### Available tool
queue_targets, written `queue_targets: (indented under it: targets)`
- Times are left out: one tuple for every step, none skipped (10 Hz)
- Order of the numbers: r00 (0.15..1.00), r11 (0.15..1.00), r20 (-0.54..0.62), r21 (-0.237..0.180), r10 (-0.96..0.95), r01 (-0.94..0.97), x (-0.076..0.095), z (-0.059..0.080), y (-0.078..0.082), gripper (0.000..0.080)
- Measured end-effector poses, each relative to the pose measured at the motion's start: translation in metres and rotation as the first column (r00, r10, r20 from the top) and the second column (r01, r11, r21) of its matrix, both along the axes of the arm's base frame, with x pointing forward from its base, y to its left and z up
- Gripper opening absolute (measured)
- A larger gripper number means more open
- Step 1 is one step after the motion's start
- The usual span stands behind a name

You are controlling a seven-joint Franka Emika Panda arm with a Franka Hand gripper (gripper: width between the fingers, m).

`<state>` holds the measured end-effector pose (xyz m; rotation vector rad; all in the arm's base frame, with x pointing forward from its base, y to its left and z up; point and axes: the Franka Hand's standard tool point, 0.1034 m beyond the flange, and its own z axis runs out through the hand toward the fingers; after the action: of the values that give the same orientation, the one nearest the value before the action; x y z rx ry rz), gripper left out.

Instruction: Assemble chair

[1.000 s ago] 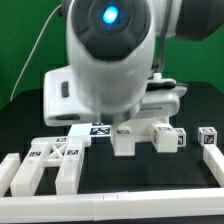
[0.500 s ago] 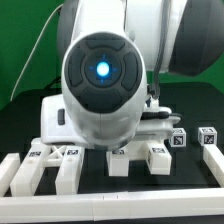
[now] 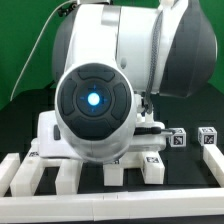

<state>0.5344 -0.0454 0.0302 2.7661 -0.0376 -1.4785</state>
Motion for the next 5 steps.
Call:
queue_targets:
  targets:
    - [1.000,1.000,0.000,-0.001,-0.001,0.001,-0.0001,-0.0002,0.0001,0.0035]
    - [1.000,1.000,0.000,-0.002,-0.001,0.001,-0.0001,-0.0002,0.0004,0.0035]
    - [1.000,1.000,0.000,-0.001,0.000,0.000,0.0001,0.0000,0.0012,0.0035]
    - [1.000,1.000,0.000,-0.001,0.000,0.000,0.0002,0.0002,0.0014,0.0035]
    - [1.000,1.000,0.001,0.000,0.000,0.000,0.0003,0.0003,0.0012,0.0035]
